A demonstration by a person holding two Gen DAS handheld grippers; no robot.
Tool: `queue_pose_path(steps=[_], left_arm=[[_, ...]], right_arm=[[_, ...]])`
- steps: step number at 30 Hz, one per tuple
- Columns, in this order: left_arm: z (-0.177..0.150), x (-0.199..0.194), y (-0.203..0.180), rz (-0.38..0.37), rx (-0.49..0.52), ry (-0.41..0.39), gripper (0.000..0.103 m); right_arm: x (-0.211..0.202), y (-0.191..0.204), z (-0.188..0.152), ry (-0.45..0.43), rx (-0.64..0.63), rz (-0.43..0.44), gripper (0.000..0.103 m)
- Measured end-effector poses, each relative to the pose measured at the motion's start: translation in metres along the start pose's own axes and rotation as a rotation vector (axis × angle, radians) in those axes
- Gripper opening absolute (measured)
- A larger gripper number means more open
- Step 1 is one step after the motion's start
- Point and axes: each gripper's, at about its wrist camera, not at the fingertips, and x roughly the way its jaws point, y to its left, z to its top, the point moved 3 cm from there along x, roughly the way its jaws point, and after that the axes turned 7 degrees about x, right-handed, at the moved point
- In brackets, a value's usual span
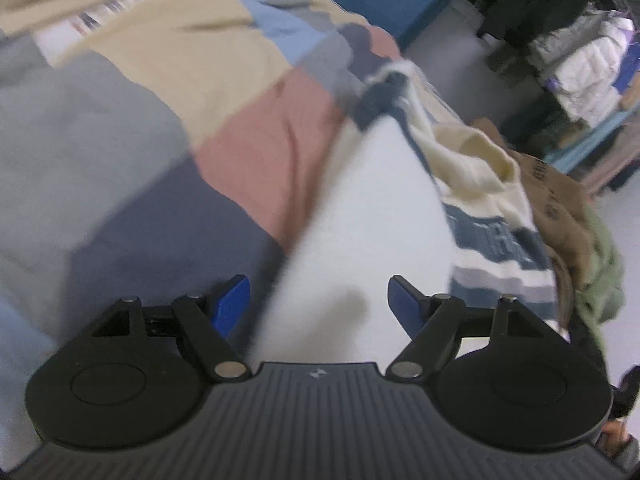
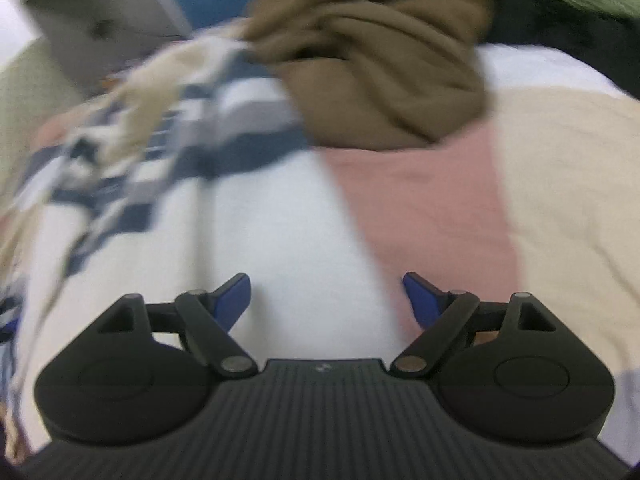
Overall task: Fold large clothes
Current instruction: 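Grasp the striped sweater edges again with both tools and lift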
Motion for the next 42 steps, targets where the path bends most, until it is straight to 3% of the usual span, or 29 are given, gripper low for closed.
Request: queue_pose_path(steps=[3, 6, 8, 9, 10, 11, 12, 14, 18, 22, 27, 31, 34, 38, 42], left_arm=[[-0.004, 0.01, -0.015, 0.011, 0.061, 0.008, 0.078], [-0.011, 0.02, -0.027, 0.036, 0.105, 0.017, 0.073], [-0.015, 0.026, -0.033, 0.088, 0.145, 0.044, 0.053], [-0.016, 0.027, -0.036, 0.103, 0.158, 0.042, 0.048], [-0.017, 0.024, -0.04, 0.106, 0.169, 0.023, 0.035], [-0.017, 0.018, -0.043, 0.115, 0.179, -0.006, 0.027], [-0.016, 0.012, -0.048, 0.122, 0.187, -0.036, 0.026], [-0.013, -0.003, -0.056, 0.12, 0.19, -0.092, 0.022], [-0.002, -0.04, -0.063, 0.103, 0.159, -0.221, 0.015], [0.015, -0.075, -0.05, 0.165, 0.131, -0.334, 0.014], [0.028, -0.1, 0.004, 0.354, -0.012, -0.46, 0.014], [0.039, -0.11, 0.034, 0.588, 0.017, -0.551, 0.014], [0.046, -0.106, 0.054, 0.705, 0.032, -0.565, 0.014], [0.054, -0.088, 0.081, 0.771, 0.027, -0.517, 0.014], [0.06, -0.066, 0.102, 0.826, 0.031, -0.458, 0.014]], right_arm=[[0.008, 0.016, -0.006, 0.015, -0.113, -0.057, 0.085], [0.014, 0.013, -0.008, 0.03, -0.097, -0.064, 0.085], [0.017, 0.018, -0.013, 0.034, -0.153, -0.092, 0.08], [0.016, 0.023, -0.017, 0.032, -0.203, -0.115, 0.078], [0.014, 0.026, -0.019, 0.027, -0.245, -0.136, 0.07], [0.011, 0.031, -0.022, 0.016, -0.286, -0.163, 0.055], [0.006, 0.034, -0.024, 0.001, -0.318, -0.185, 0.047], [-0.005, 0.034, -0.023, -0.037, -0.34, -0.21, 0.01], [-0.036, 0.033, -0.013, -0.156, -0.314, -0.201, 0.009], [-0.062, 0.047, -0.007, -0.306, -0.353, -0.238, 0.009], [-0.075, 0.034, 0.02, -0.443, -0.3, -0.351, 0.009], [-0.072, -0.004, 0.054, -0.502, -0.132, -0.424, 0.009], [-0.064, -0.025, 0.073, -0.531, -0.064, -0.485, 0.009], [-0.046, -0.045, 0.092, -0.556, -0.04, -0.578, 0.009], [-0.02, -0.066, 0.099, -0.512, 0.012, -0.601, 0.009]])
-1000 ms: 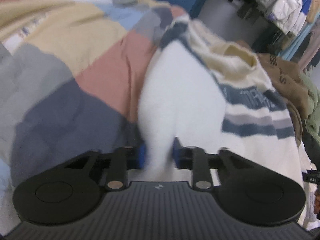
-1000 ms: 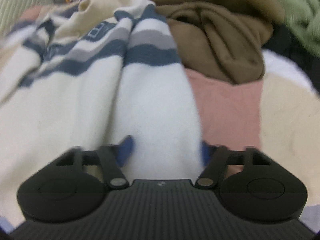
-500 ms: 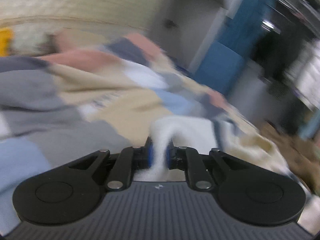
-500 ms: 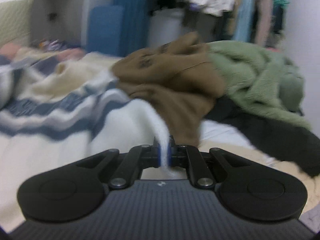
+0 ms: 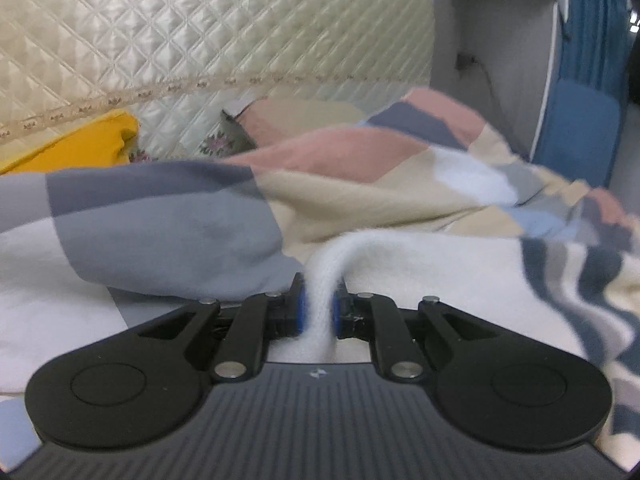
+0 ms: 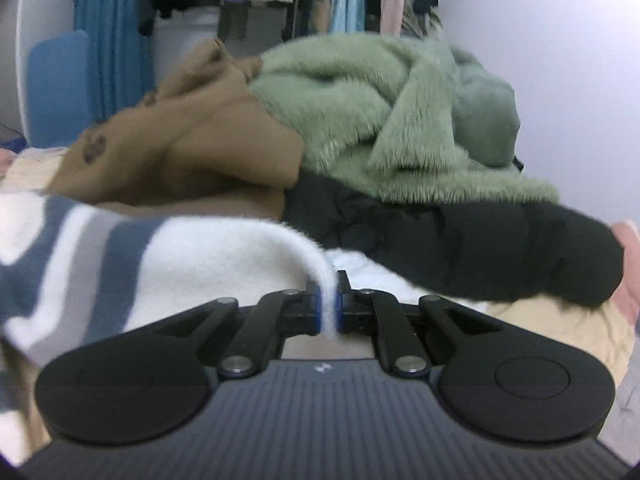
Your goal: Fold large clothes
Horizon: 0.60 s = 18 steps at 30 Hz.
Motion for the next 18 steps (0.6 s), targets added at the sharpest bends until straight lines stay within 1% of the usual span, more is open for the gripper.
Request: queue_pose_path(steps=[3, 6, 9, 10, 12, 13, 14, 15, 16, 17, 18], left_arm=[[-0.011, 0.031, 0.004, 0.022, 0.019, 0.058, 0.014], [-0.024, 0.052, 0.0, 0.049, 0.076, 0.102, 0.015], [-0.029, 0.06, -0.005, 0.066, 0.111, 0.107, 0.015], [-0.029, 0.059, -0.005, 0.067, 0.106, 0.108, 0.015], [-0.028, 0.055, -0.003, 0.06, 0.068, 0.101, 0.015], [-0.027, 0.051, -0.002, 0.063, 0.055, 0.09, 0.017], [-0.024, 0.047, -0.004, 0.072, 0.058, 0.085, 0.021], [-0.022, 0.041, -0.007, 0.078, 0.071, 0.081, 0.022], [-0.02, 0.035, -0.01, 0.077, 0.084, 0.077, 0.025], [-0.018, 0.029, -0.012, 0.07, 0.087, 0.072, 0.032], [-0.016, 0.021, -0.014, 0.057, 0.084, 0.068, 0.037]], right_arm=[[0.019, 0.001, -0.01, 0.038, -0.005, -0.008, 0.009], [0.029, -0.004, -0.02, 0.083, 0.046, 0.016, 0.01], [0.037, -0.009, -0.026, 0.123, 0.102, 0.04, 0.014], [0.037, -0.01, -0.027, 0.124, 0.113, 0.046, 0.017], [0.036, -0.011, -0.029, 0.122, 0.13, 0.056, 0.018], [0.033, -0.01, -0.029, 0.123, 0.131, 0.057, 0.018], [0.03, -0.01, -0.028, 0.122, 0.135, 0.058, 0.018], [0.026, -0.009, -0.027, 0.123, 0.142, 0.063, 0.019], [0.021, -0.009, -0.025, 0.122, 0.152, 0.075, 0.023], [0.015, -0.009, -0.023, 0.117, 0.163, 0.086, 0.03], [0.01, -0.01, -0.022, 0.111, 0.172, 0.096, 0.035]])
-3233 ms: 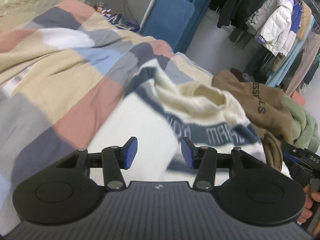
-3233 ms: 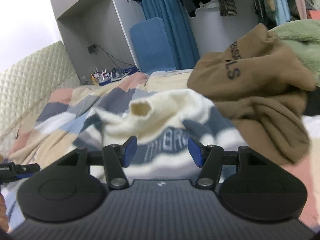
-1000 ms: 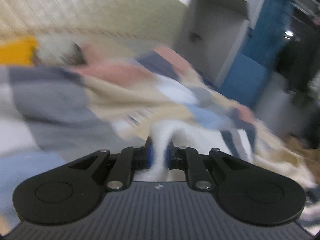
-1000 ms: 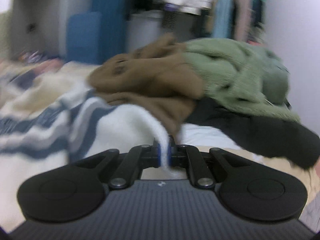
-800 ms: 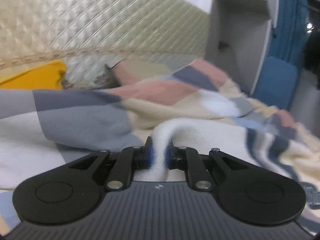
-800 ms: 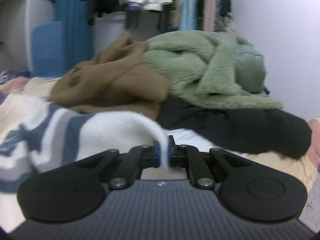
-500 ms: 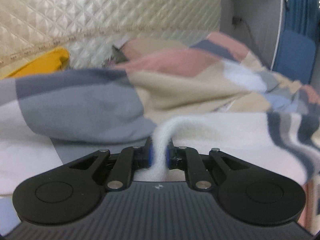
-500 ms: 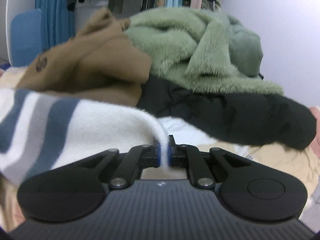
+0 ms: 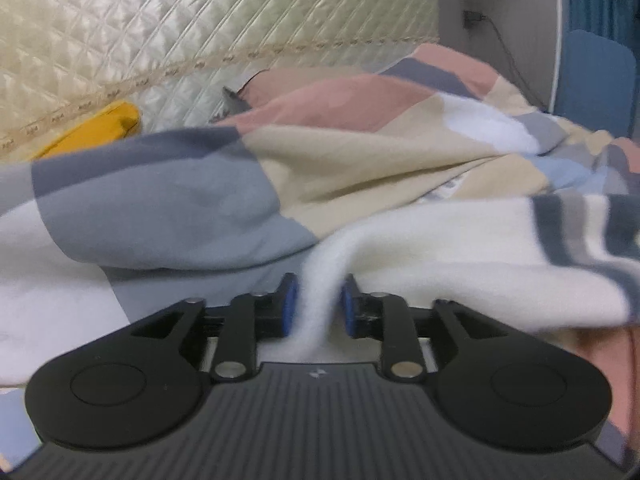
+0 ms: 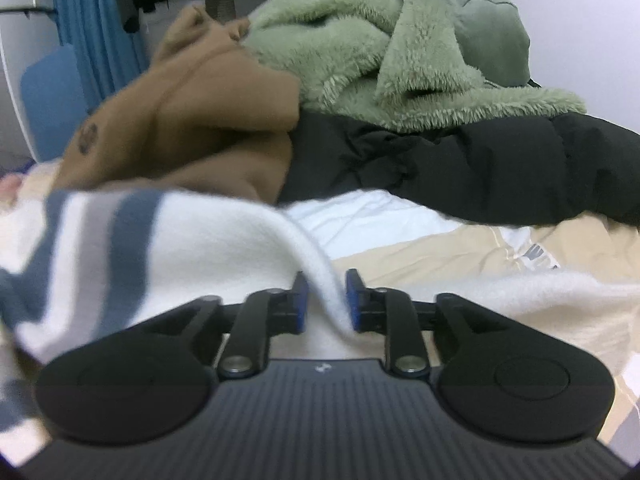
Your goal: Fold large clothes
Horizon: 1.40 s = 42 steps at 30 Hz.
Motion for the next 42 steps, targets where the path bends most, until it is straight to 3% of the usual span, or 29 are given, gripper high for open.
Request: queue_pose_path(steps=[1, 2, 3, 9, 18, 23, 26, 30, 33, 36, 42], left_arm=[[0.002, -0.009, -0.001, -0.023, -0.007, -0.005, 0.048], [0.003, -0.017, -0.003, -0.04, -0.01, -0.011, 0.051], [0.004, -0.026, -0.005, -0.052, -0.008, -0.016, 0.051], [0.006, -0.081, -0.02, -0.185, -0.005, -0.005, 0.051], [-0.01, -0.153, -0.049, -0.466, -0.02, 0.065, 0.052], [-0.033, -0.188, -0.085, -0.561, 0.113, 0.094, 0.054], [-0.052, -0.202, -0.102, -0.61, 0.145, 0.144, 0.054], [-0.077, -0.213, -0.111, -0.686, 0.102, 0.25, 0.054], [-0.091, -0.223, -0.113, -0.72, 0.085, 0.283, 0.054], [-0.1, -0.223, -0.115, -0.696, 0.093, 0.292, 0.054], [-0.11, -0.184, -0.103, -0.639, -0.009, 0.394, 0.054]], right_arm=[[-0.007, 0.001, 0.001, -0.006, 0.006, 0.019, 0.046], [-0.015, 0.001, 0.001, -0.01, 0.008, 0.036, 0.054], [-0.024, 0.003, 0.0, -0.013, 0.006, 0.06, 0.055], [-0.067, 0.012, -0.01, 0.036, 0.006, 0.224, 0.053], [-0.123, 0.048, -0.039, 0.152, -0.034, 0.421, 0.053], [-0.138, 0.065, -0.058, 0.245, 0.018, 0.51, 0.055], [-0.152, 0.077, -0.076, 0.268, 0.0, 0.561, 0.055], [-0.163, 0.077, -0.096, 0.345, 0.119, 0.683, 0.055], [-0.172, 0.076, -0.105, 0.336, 0.137, 0.676, 0.055], [-0.169, 0.066, -0.109, 0.349, 0.208, 0.643, 0.055], [-0.132, 0.045, -0.123, 0.459, 0.357, 0.503, 0.055]])
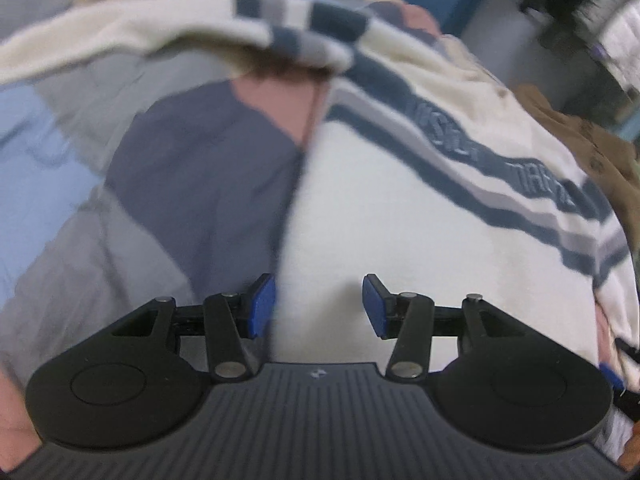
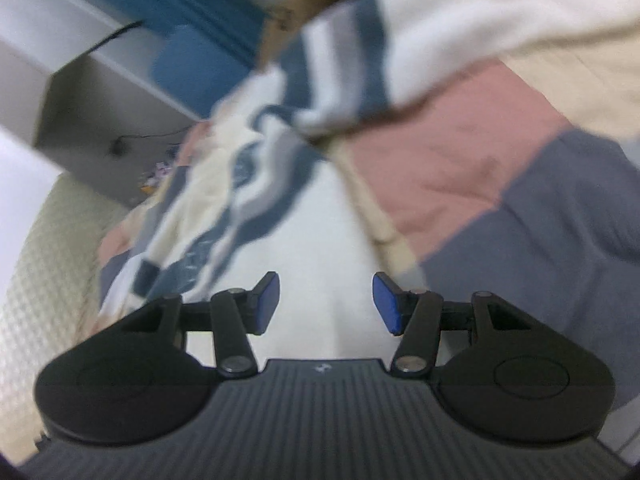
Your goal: Fold large clothes
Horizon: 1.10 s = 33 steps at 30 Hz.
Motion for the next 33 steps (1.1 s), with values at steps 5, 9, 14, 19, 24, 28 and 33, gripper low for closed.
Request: queue_pose_path(steps=[5, 9, 14, 19, 24, 28, 33], left_arm=[[-0.003, 0.015, 0.02, -0.02, -0.082, 0.023, 0.054], [-0.004, 0.022, 0.011, -0.115, -0.087, 0.045, 0.056], [-0.012, 0.027, 0.002, -0.288, -0.124, 0.092, 0.056], [-0.024, 0.024, 0.002, -0.33, -0.167, 0.142, 0.056], [-0.03, 0.026, 0.0, -0.327, -0.148, 0.181, 0.056], [-0.028, 0.021, -0.002, -0.288, -0.133, 0.14, 0.043], [-0.023, 0.007, -0.001, -0.262, -0.135, 0.079, 0.011]], right_arm=[[0.012, -0.013, -0.003, 0.048, 0.094, 0.023, 0.054], [0.014, -0.023, -0.004, 0.063, 0.13, 0.012, 0.054], [0.022, -0.029, -0.014, 0.164, 0.208, 0.07, 0.054], [0.026, -0.011, -0.026, 0.259, 0.15, 0.186, 0.054], [0.028, -0.005, -0.041, 0.271, 0.018, 0.071, 0.051], [0.021, 0.0, -0.041, 0.243, -0.001, 0.057, 0.042], [0.015, 0.014, -0.038, 0.207, -0.043, 0.093, 0.021]])
